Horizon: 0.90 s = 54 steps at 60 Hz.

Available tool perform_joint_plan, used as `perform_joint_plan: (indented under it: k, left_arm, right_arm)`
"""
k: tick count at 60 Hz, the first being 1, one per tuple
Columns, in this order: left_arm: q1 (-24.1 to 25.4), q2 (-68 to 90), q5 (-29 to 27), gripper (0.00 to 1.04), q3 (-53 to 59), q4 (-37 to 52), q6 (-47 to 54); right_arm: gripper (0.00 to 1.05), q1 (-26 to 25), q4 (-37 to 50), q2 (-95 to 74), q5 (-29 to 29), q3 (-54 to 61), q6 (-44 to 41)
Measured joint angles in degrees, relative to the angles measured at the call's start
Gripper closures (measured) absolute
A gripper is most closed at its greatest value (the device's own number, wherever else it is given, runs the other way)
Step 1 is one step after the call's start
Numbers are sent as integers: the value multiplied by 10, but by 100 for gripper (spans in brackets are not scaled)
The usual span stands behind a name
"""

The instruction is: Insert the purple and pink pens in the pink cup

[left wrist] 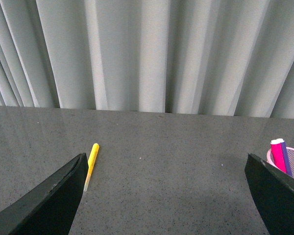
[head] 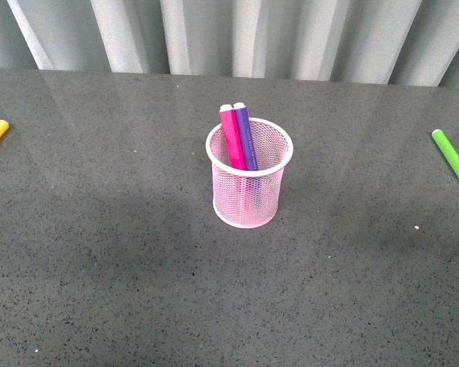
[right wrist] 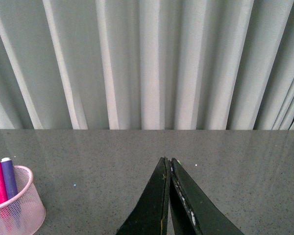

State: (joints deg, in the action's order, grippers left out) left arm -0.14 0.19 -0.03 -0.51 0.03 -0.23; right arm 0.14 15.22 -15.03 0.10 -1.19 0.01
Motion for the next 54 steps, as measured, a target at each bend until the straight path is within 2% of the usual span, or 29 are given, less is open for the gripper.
perform_joint_plan:
  k: [21, 27, 49, 54]
  left_arm:
    - [0, 0, 0, 7, 0, 0, 0]
    - [0, 0, 0, 7, 0, 0, 0]
    - [0, 0, 0, 7, 0, 0, 0]
    - [0, 0, 0, 7, 0, 0, 0]
  right_arm:
    - [102, 0, -53, 53, 0, 0, 0]
    - [102, 0, -146, 125, 0, 0, 0]
    - [101, 0, -151, 148, 0, 0, 0]
    - [89, 0, -152, 148, 0, 0, 0]
